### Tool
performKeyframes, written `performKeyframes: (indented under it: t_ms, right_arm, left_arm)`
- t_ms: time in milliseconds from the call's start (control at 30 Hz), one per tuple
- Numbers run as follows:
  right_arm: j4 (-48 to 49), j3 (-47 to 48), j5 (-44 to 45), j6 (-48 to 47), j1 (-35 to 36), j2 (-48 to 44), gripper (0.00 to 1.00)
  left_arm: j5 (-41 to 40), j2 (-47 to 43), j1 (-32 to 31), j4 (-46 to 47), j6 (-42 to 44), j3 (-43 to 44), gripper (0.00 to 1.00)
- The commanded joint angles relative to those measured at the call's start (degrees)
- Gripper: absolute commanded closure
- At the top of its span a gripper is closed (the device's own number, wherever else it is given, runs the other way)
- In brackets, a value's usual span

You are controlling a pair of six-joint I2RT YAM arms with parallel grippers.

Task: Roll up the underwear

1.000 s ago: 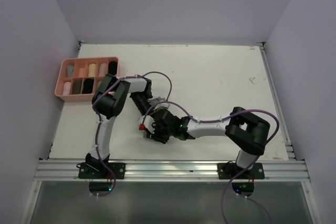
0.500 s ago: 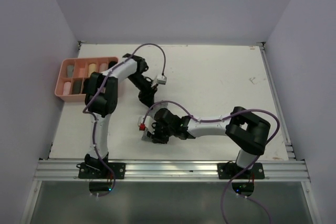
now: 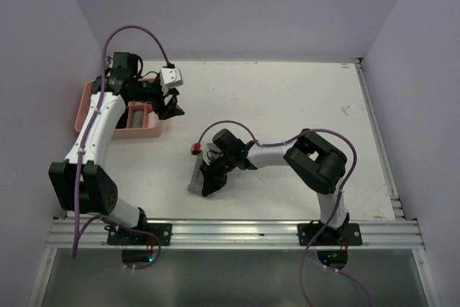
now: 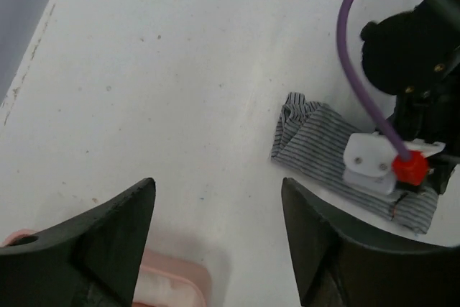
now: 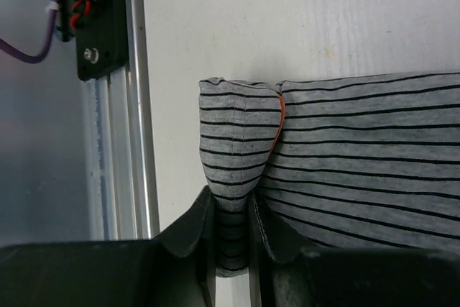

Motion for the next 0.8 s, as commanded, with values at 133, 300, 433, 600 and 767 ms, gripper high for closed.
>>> performKeyframes:
  t_ms: [133, 300, 433, 600, 767]
  right_arm:
    - [-7.8, 1.7, -5.5, 4.0, -4.8, 12.9, 1.0]
    - [-10.5, 4.7, -7.7, 4.5, -6.6, 17.8, 1.0]
    - [-11.1, 6.0, -9.2, 5.3, -7.6, 20.7, 1.0]
    - [-11.9, 7.4, -11.0, 5.7, -8.7, 23.3, 1.0]
    - [-12.0, 7.8, -10.7, 6.4, -8.9, 24.1, 1.0]
  left_arm:
    - [4.7, -0.2, 0.5, -12.6, 6.5, -1.0, 0.0]
    - [4.5, -7.8, 0.6, -22.0, 23.4, -12.1, 0.0]
    - [-8.6, -19.5, -8.0, -10.7, 23.1, -29.2, 0.12]
    - [-11.2, -31.2, -15.8, 3.2, 20.0, -45.4, 0.31]
    - [-13.3, -34.7, -22.0, 14.4, 14.9, -52.1, 0.35]
